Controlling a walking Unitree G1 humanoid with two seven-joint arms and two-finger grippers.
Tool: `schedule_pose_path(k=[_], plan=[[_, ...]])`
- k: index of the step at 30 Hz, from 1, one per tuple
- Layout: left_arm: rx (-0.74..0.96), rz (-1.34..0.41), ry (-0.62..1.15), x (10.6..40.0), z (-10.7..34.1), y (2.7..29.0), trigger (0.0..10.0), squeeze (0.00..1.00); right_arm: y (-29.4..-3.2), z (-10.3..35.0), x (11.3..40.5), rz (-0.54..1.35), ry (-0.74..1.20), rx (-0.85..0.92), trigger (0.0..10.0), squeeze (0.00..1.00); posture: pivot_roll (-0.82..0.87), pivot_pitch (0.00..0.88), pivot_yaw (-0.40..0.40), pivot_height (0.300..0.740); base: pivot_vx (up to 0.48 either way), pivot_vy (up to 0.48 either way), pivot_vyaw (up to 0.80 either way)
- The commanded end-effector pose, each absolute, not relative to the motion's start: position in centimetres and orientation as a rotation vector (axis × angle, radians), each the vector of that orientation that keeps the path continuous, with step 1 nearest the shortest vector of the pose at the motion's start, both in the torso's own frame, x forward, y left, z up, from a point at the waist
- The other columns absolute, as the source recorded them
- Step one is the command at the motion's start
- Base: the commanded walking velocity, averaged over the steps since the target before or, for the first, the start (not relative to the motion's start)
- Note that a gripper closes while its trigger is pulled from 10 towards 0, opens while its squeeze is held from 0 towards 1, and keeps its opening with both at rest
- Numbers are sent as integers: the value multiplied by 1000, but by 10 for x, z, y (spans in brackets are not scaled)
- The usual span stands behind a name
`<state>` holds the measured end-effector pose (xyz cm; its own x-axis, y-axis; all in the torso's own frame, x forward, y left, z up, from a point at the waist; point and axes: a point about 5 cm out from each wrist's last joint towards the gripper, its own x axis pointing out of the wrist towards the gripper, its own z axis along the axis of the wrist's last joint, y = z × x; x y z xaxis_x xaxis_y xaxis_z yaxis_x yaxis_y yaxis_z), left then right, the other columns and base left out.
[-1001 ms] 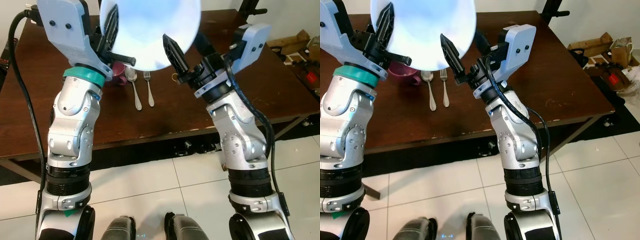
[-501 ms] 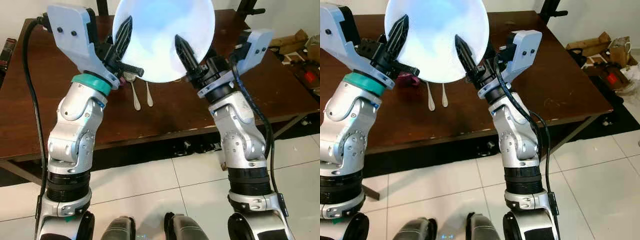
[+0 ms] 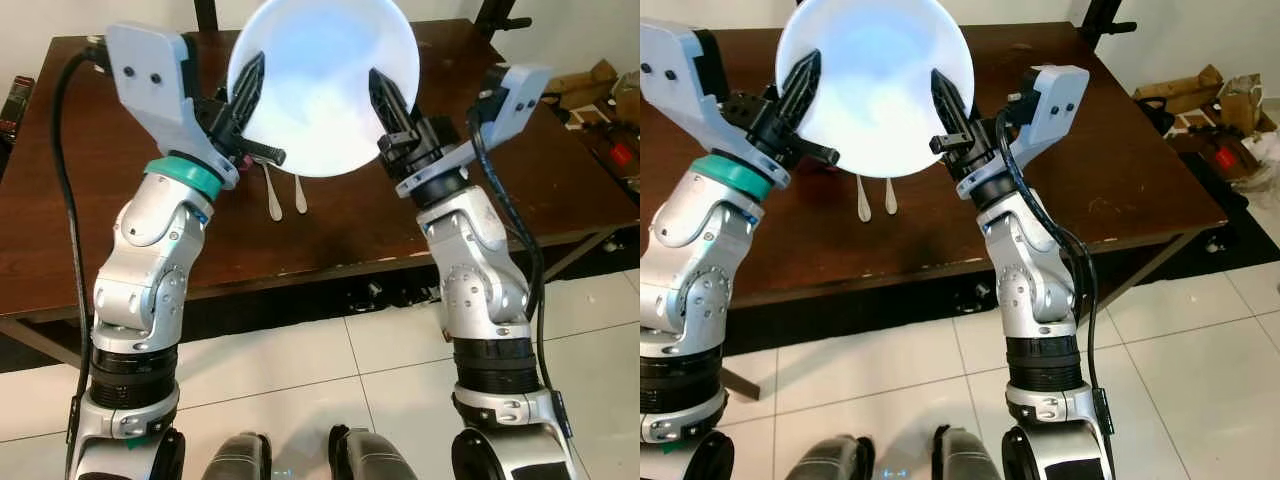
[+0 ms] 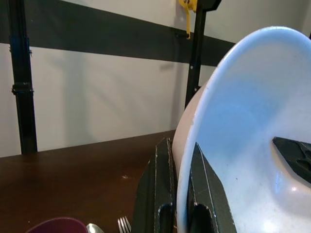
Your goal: Setting the table
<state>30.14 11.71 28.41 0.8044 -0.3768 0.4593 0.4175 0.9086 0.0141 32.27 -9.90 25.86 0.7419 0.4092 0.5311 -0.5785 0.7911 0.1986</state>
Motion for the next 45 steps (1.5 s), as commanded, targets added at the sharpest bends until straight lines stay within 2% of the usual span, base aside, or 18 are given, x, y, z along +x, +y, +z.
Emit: schedule_pose_path(k=[1,6,7,8,9,16,17,18,23,24,25,33,44,45], plan=[[-87,-504,-449,299,279,105,10000,0,-103,255,322,537,-487,371,0,0,51,28,3,740,0,0,0],[-84,-508,-442,300,277,104,10000,0,-103,253,321,536,-484,374,0,0,48,26,6,740,0,0,0],[-85,-510,-439,300,276,103,10000,224,-103,253,320,535,-483,376,0,0,48,24,8,740,0,0,0],[-85,-510,-439,300,276,103,10000,224,-103,253,320,535,-483,376,0,0,48,24,8,740,0,0,0],[-87,-512,-436,300,275,103,10000,1000,-104,252,320,532,-483,377,0,0,47,23,9,740,0,0,0],[-94,-515,-436,301,274,104,10000,1000,-106,251,320,510,-483,373,0,0,47,23,10,740,0,0,0],[-91,-515,-435,301,274,104,10000,1000,-107,251,320,500,-484,370,4549,0,48,23,11,740,0,0,0],[-81,-516,-432,300,273,106,10000,1000,-109,251,321,485,-484,367,10000,0,47,24,15,740,0,0,0],[-74,-512,-425,298,272,108,10000,1000,-111,251,322,470,-484,363,10000,0,47,24,15,740,0,0,0],[-74,-509,-418,297,271,110,10000,682,-113,250,322,454,-483,360,10000,0,47,24,15,740,0,0,0],[-61,-499,-404,293,268,118,10000,0,-121,248,324,400,-481,357,10000,0,57,27,22,740,0,0,0],[9,-391,-321,285,245,149,10000,0,-153,227,321,238,-433,328,10000,0,73,31,14,740,0,0,0],[21,-340,-234,288,218,154,10000,0,-164,196,306,153,-338,316,10000,0,64,30,20,740,0,0,0],[54,-316,-193,291,205,154,10000,0,-164,187,301,131,-310,316,10000,0,61,29,29,740,0,0,0]])
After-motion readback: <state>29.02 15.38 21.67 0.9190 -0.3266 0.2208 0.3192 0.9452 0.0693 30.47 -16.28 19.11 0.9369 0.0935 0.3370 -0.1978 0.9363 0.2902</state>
